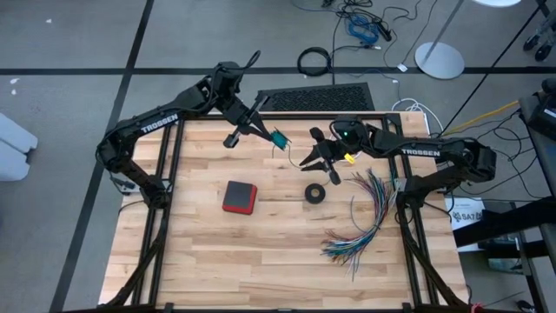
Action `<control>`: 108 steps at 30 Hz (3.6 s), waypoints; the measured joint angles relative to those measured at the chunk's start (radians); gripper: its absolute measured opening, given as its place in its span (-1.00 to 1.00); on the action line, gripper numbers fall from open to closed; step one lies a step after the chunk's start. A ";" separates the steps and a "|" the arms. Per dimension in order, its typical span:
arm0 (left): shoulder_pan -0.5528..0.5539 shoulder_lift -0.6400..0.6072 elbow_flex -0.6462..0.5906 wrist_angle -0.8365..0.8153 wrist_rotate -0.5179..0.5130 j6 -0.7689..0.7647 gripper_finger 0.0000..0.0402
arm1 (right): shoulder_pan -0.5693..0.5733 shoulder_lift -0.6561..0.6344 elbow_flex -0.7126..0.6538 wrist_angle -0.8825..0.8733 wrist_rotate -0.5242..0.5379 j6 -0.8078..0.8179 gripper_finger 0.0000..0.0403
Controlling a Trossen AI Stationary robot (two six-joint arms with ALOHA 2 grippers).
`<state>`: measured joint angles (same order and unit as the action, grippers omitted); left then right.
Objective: Coiling cords
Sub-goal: Coil the green wire cable on the spool
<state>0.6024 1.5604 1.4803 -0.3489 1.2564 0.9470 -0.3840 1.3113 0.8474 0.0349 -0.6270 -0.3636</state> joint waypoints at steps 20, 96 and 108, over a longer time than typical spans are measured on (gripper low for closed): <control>-0.059 0.008 0.000 0.030 0.082 0.008 -1.00 | -0.008 0.119 0.015 0.101 0.016 0.008 -1.00; 0.007 0.195 -0.001 -0.050 -0.384 -0.121 -1.00 | 0.094 0.053 0.158 -0.139 0.895 0.032 -1.00; -0.003 0.198 0.000 -0.052 -0.361 -0.129 -1.00 | 0.112 0.025 0.158 -0.069 0.907 -0.006 -1.00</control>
<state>0.5992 1.7581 1.4803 -0.4012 0.8958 0.8184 -0.2718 1.3365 1.0050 -0.0341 0.2798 -0.3699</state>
